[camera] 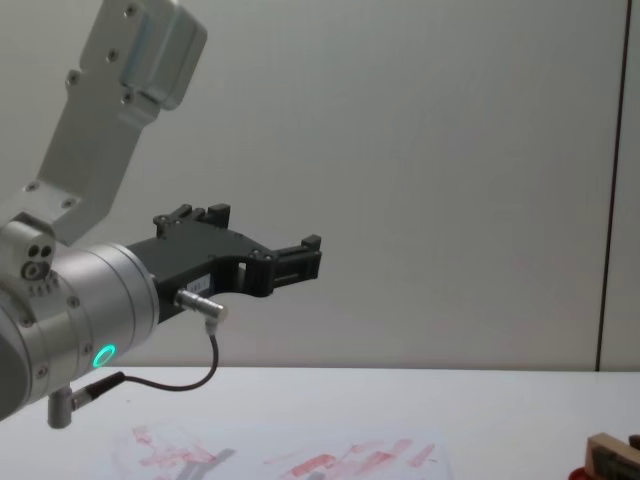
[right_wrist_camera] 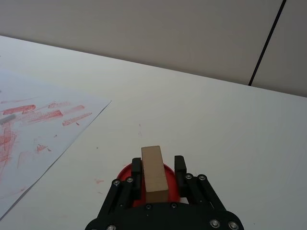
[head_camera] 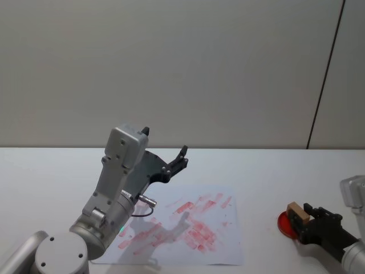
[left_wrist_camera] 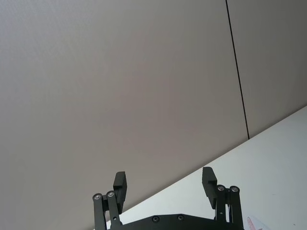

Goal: Use the one hand to pick up the stamp and affix it onto the A4 paper.

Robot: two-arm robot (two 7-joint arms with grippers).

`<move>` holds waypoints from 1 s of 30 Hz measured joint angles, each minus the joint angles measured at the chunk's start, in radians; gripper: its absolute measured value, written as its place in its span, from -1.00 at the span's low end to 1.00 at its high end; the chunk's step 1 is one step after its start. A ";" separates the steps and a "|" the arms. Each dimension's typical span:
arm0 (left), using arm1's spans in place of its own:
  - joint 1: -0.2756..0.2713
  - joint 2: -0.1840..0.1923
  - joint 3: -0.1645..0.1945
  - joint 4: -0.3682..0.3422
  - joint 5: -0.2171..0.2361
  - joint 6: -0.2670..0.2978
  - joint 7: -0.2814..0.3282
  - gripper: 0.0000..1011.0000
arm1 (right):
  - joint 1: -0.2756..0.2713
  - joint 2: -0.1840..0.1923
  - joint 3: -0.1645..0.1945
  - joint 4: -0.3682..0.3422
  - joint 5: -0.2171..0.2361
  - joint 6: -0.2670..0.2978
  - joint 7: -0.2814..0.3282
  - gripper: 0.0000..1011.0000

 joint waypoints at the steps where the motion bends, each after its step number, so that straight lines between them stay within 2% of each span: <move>1: 0.000 0.000 0.000 0.000 0.000 0.000 0.000 0.98 | 0.000 0.000 0.000 0.000 0.000 0.000 0.000 -0.15; 5: 0.000 0.000 0.000 0.000 0.000 0.000 0.000 0.98 | 0.007 -0.003 0.000 0.012 0.003 -0.003 0.008 -0.43; 8: 0.000 0.000 0.000 0.000 0.000 0.000 0.000 0.98 | 0.010 -0.005 0.001 0.017 0.006 -0.010 0.014 -0.56; 20: 0.000 0.000 0.000 0.000 0.000 0.000 0.000 0.98 | 0.021 -0.009 0.000 0.011 0.006 -0.061 0.045 -0.56; 30: 0.000 0.000 0.000 0.000 0.000 0.000 0.000 0.98 | 0.038 -0.022 -0.015 -0.030 -0.001 -0.082 0.111 -0.56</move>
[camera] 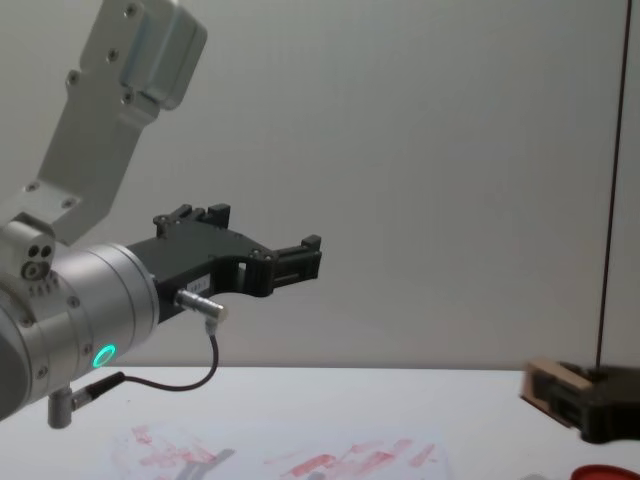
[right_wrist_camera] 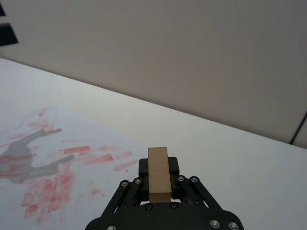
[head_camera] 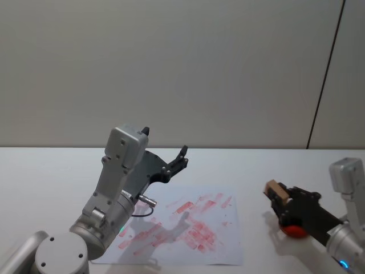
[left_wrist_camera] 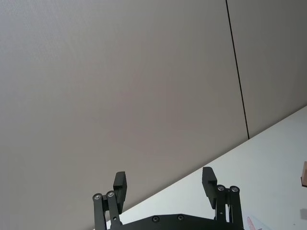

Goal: Use the one hand to pick up the stamp and affix it onto the A4 paper.

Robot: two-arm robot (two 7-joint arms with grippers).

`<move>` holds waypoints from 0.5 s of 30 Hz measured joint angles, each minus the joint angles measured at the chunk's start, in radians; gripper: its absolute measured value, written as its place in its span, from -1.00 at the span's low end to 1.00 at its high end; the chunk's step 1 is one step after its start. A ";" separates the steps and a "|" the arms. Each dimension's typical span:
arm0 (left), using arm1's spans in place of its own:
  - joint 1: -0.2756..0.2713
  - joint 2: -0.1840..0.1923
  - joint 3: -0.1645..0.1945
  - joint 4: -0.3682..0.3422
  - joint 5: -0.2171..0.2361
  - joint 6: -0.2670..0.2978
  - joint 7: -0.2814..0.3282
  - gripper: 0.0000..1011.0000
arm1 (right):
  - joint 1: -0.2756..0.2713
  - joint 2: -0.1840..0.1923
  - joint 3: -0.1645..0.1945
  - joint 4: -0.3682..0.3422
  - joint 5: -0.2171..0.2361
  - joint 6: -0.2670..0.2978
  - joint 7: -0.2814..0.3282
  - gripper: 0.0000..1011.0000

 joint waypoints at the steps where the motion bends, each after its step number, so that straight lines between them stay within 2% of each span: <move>1: 0.000 0.000 0.000 0.000 0.000 0.000 0.000 0.98 | 0.004 -0.004 -0.004 -0.004 -0.003 0.000 0.010 -0.56; 15: 0.000 0.000 0.000 0.000 0.000 0.000 0.000 0.98 | 0.031 -0.049 -0.053 0.001 -0.050 0.000 0.069 -0.56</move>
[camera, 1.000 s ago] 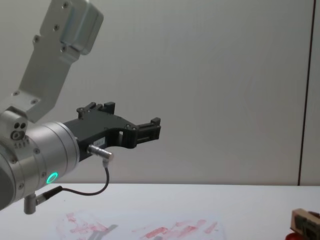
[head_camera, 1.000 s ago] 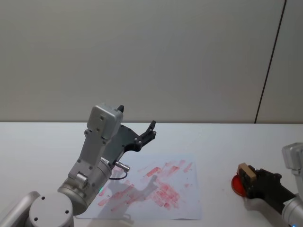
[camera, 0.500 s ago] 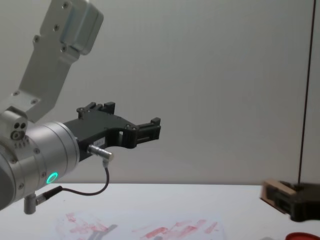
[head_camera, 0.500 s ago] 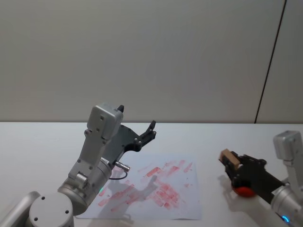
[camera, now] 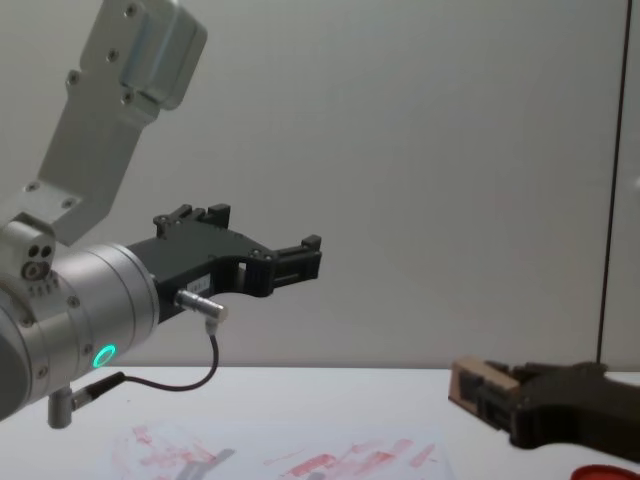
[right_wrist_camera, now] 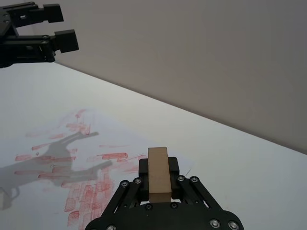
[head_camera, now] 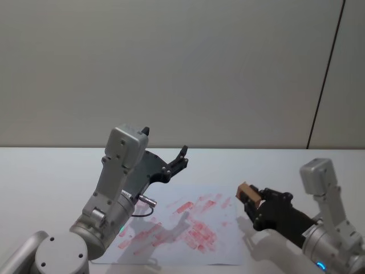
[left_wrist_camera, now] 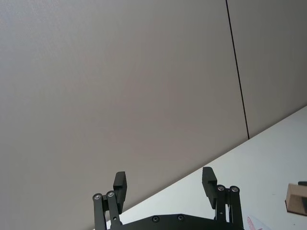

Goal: Use the one hand to pick up the stamp and affix it onto the A4 paper.

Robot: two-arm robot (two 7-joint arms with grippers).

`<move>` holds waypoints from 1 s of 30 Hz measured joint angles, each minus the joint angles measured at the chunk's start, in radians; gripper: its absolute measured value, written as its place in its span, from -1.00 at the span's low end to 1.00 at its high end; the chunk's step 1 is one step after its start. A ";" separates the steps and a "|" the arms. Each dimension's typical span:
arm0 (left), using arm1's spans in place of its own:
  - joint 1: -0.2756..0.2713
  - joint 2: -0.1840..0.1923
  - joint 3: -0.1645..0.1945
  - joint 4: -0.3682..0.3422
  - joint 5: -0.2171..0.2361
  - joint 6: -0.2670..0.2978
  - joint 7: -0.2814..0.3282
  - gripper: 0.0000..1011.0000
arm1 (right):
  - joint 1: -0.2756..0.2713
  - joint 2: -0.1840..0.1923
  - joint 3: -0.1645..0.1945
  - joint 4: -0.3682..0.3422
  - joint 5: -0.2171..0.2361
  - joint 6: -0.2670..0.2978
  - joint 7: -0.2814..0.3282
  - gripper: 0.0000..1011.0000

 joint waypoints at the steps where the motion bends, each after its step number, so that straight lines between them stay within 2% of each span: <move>1: 0.000 0.000 0.000 0.000 0.000 0.000 0.000 0.98 | 0.001 -0.002 -0.002 0.003 -0.003 0.000 0.001 -0.56; 30: 0.000 0.000 0.000 0.000 0.000 0.000 0.000 0.98 | 0.009 -0.052 -0.067 0.116 -0.071 -0.041 0.022 -0.56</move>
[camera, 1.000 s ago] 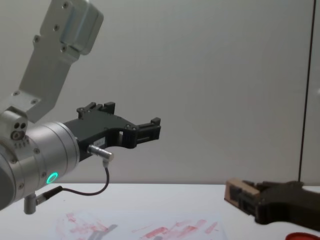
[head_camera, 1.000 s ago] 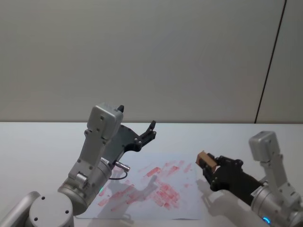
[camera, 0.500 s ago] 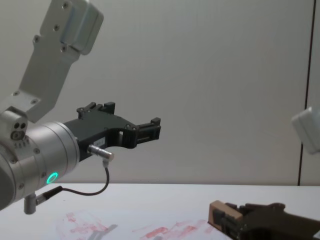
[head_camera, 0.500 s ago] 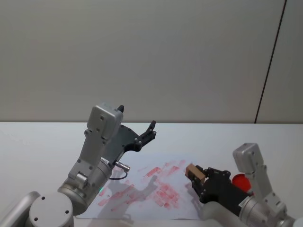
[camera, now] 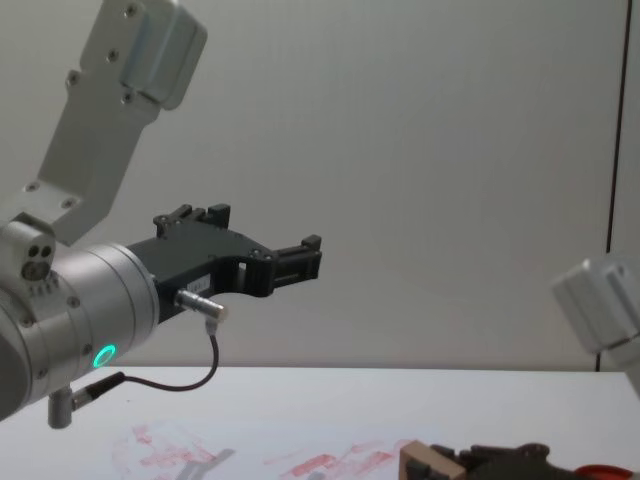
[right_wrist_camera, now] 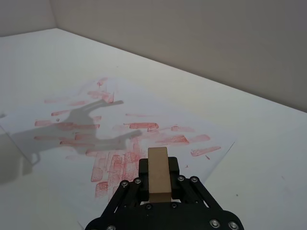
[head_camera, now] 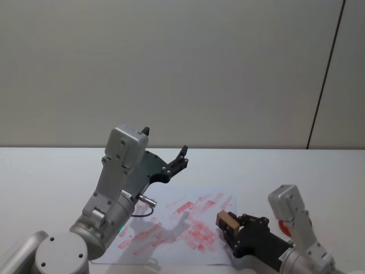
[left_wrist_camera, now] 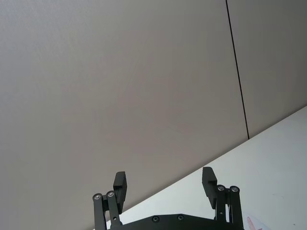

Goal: Use the one hand to pick up the stamp and affix it onto the A4 paper.

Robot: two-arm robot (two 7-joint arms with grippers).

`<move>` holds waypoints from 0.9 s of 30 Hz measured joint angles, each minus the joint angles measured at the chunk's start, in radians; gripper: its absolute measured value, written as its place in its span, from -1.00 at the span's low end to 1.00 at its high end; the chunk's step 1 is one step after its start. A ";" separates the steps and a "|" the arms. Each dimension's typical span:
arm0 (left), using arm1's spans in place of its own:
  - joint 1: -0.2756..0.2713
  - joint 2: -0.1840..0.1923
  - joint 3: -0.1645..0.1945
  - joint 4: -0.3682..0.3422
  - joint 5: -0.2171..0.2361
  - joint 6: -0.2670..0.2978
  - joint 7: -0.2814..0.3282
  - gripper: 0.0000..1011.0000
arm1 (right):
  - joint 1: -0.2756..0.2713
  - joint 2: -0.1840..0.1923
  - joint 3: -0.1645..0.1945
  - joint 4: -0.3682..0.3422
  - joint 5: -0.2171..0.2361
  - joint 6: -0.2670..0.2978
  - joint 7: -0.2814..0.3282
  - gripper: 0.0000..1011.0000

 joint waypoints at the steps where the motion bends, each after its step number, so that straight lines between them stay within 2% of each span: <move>1: 0.000 0.000 0.000 0.000 0.000 0.000 0.000 0.98 | 0.000 -0.001 -0.001 0.002 -0.003 0.000 0.000 -0.56; 11: 0.000 0.000 0.000 0.000 0.000 0.000 0.000 0.98 | 0.003 -0.008 -0.014 0.030 -0.033 -0.001 -0.005 -0.56; 27: 0.000 0.000 0.000 0.000 0.000 0.000 0.000 0.98 | 0.005 -0.012 -0.022 0.035 -0.053 0.015 -0.016 -0.56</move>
